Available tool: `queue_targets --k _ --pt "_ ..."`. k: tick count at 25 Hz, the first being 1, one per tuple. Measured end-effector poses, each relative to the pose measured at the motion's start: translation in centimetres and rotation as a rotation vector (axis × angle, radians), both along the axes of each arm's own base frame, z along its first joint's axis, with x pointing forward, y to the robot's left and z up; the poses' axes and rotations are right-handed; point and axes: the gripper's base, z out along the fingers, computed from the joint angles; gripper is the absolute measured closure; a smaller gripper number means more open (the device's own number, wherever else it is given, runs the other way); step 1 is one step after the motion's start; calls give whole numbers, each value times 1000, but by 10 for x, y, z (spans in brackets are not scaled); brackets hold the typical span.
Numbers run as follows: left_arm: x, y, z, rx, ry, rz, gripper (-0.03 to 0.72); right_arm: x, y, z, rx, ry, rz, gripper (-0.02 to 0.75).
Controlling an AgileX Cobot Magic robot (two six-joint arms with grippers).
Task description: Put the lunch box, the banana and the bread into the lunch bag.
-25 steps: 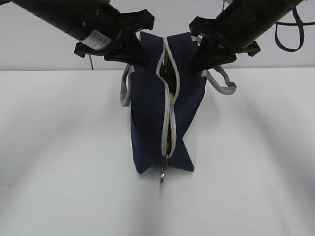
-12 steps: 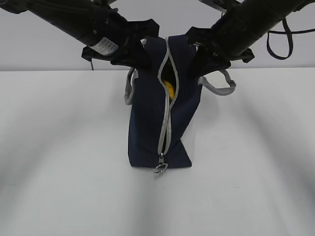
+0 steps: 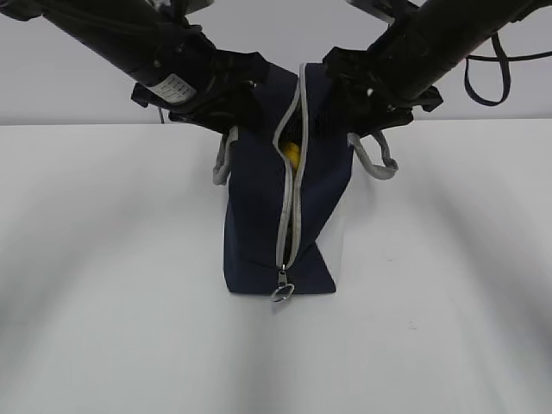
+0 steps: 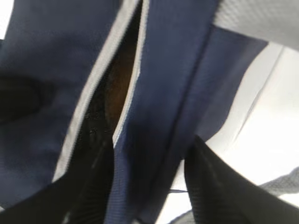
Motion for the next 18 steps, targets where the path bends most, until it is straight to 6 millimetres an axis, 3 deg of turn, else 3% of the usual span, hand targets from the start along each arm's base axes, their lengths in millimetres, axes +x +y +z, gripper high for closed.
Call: queue_targets --k 2,5,9,14,18 --pt "-1 1 -1 7 23 -9 306 -2 0 4 1 -4 5 365" --pt "-4 3 0 17 39 -20 313 -8 -1 16 6 -28 8 361" --pt "-14 8 22 11 -23 -43 327 -23 -5 26 12 -58 -5 360" --pt "-29 18 55 13 -126 -55 328 -52 -13 29 1 -124 -21 360" --pt "-41 23 64 18 -149 -65 328 -81 -15 24 27 -193 26 360"
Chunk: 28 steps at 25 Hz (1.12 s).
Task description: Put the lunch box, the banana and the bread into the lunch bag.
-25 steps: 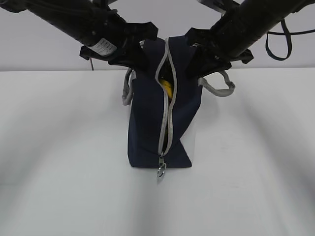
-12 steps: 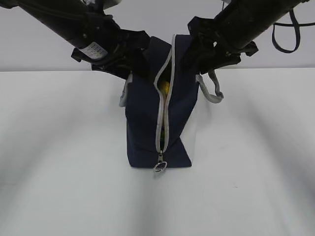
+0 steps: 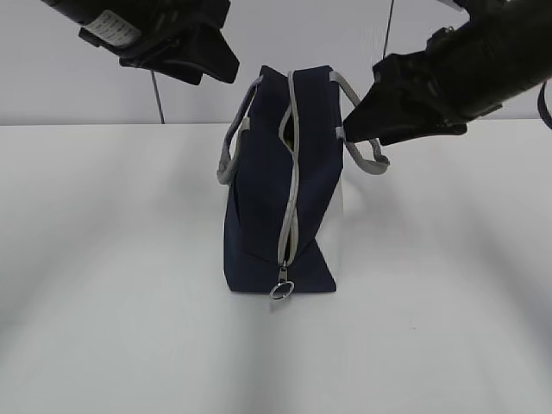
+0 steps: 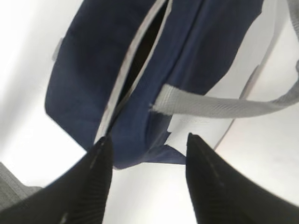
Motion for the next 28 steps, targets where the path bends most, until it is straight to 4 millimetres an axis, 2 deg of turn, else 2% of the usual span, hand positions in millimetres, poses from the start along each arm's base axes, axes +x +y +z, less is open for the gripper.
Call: queue_targets --k 4,8,16,20,28 --pt "-17 7 -4 25 0 -28 328 -32 0 -3 71 -90 71 360" --pt "-40 15 -11 50 -11 -66 328 -60 1 -17 128 -157 154 360" --pt "-87 34 -14 38 -86 -134 328 -96 1 -69 117 -184 335 360" --pt "-96 38 -14 35 -99 -140 334 -99 1 -77 118 -214 368 360" --pt "-97 38 -15 38 -100 -140 348 -89 4 -93 101 -227 413 360"
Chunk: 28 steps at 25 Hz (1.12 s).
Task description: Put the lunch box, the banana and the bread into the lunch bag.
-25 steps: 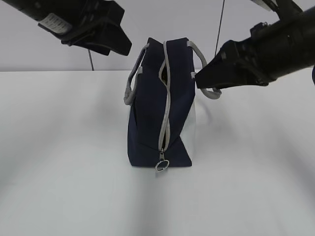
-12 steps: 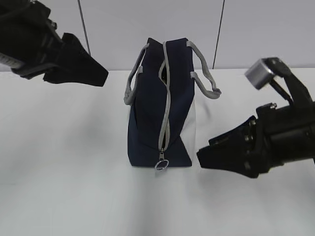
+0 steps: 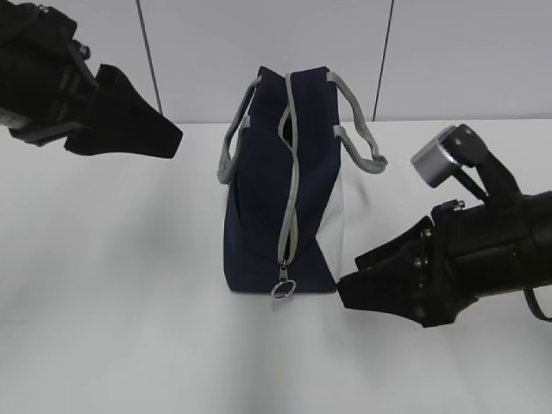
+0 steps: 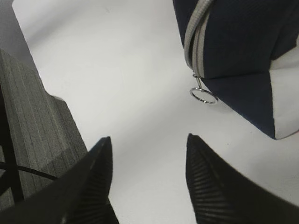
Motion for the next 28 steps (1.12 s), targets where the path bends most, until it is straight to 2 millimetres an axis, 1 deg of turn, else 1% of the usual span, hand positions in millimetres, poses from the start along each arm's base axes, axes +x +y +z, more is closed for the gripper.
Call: queue_targets --k 5,9,13,19,25,28 --pt "0 0 0 0 0 -1 348 10 2 -22 -17 22 17 360" --pt "0 0 0 0 -1 0 355 20 6 -42 -17 -53 95 360" --pt "0 0 0 0 -1 0 358 29 9 -59 -7 -119 116 360" --pt "0 0 0 0 -1 0 364 30 18 -75 47 -106 147 358" --pt "0 0 0 0 -1 0 369 32 33 -86 54 -99 199 358" --pt "0 0 0 2 4 -3 370 35 36 -92 55 -91 196 358"
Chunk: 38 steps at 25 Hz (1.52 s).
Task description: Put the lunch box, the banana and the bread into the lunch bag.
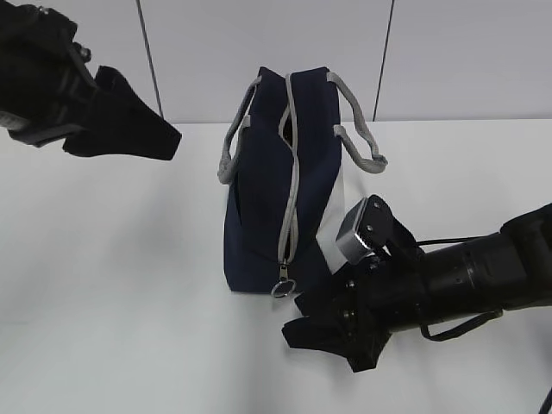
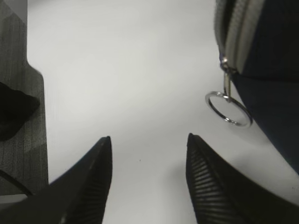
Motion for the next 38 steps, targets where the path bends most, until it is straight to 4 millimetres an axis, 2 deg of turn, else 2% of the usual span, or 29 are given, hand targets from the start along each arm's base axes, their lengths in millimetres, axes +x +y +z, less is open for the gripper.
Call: queue_targets --k 9,15,25,33,38 --pt "-2 0 -1 9 21 -13 370 17 3 -9 -12 -7 -35 357" --pt "-2 0 -1 9 22 -14 370 27 4 -8 -29 -37 -44 357" --pt "-2 0 -1 9 22 -14 370 30 5 -18 -32 -13 -45 356" --pt "-2 0 -1 9 22 -14 370 32 5 -17 -14 -6 -73 356" --pt "-3 0 -2 11 27 -17 371 31 3 -21 -61 8 -67 356"
